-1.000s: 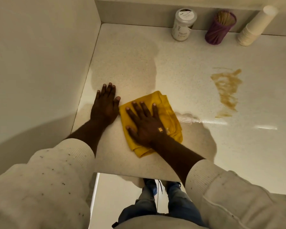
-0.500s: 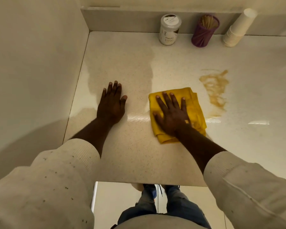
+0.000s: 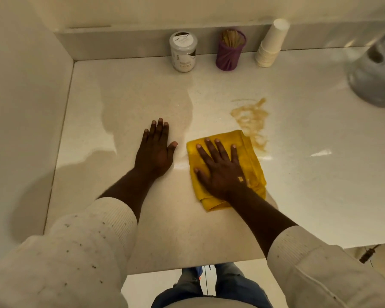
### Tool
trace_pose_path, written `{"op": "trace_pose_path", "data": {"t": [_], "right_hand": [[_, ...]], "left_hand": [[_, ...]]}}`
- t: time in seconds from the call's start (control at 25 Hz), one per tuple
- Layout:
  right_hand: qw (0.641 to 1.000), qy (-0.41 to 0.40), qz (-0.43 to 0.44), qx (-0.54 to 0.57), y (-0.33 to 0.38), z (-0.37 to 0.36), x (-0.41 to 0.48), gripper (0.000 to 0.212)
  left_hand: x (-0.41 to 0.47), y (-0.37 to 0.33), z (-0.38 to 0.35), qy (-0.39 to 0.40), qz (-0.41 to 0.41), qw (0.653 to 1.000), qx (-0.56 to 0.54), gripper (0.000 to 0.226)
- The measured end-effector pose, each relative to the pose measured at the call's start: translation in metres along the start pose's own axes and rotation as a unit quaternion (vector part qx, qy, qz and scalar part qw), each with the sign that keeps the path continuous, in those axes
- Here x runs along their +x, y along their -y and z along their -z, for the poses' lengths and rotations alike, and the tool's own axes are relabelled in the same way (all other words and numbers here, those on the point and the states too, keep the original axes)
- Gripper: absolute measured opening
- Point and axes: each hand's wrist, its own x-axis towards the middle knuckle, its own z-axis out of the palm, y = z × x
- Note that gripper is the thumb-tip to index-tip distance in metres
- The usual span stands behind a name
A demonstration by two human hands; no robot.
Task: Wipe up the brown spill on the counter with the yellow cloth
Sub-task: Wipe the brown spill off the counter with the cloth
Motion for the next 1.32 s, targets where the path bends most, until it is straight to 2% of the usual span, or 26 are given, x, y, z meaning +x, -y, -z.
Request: {"op": "trace_pose_path", "data": {"t": [0.36,0.72,1.04,1.2,1.32], "right_hand": [[0.994,0.002,-0.104,-0.013,-0.096,0.023,0.038,0.073],[0.99,0.012,-0.143,-0.006,-0.159,0.038,0.13,0.077],[0.995,0.037,-0.087,0.004,-0.133,0.032,0.171,0.076],[1.0,0.025,-0.011,-0.001,-0.096,0.021,0.135,0.075],[0.999,0.017,0.027,-0.005,-0.096,0.017,0.101,0.074]], "left_hand": [[0.068,-0.061,-0.009,0.028,-0.057,0.998,0.0,0.079],[0.08,-0.063,-0.019,-0.002,-0.068,0.997,0.029,0.08],[0.081,-0.065,-0.017,-0.01,-0.07,0.996,0.048,0.079],[0.08,-0.065,-0.017,-0.011,-0.068,0.997,0.044,0.078],[0.08,-0.065,-0.017,-0.006,-0.065,0.997,0.038,0.076]]}}
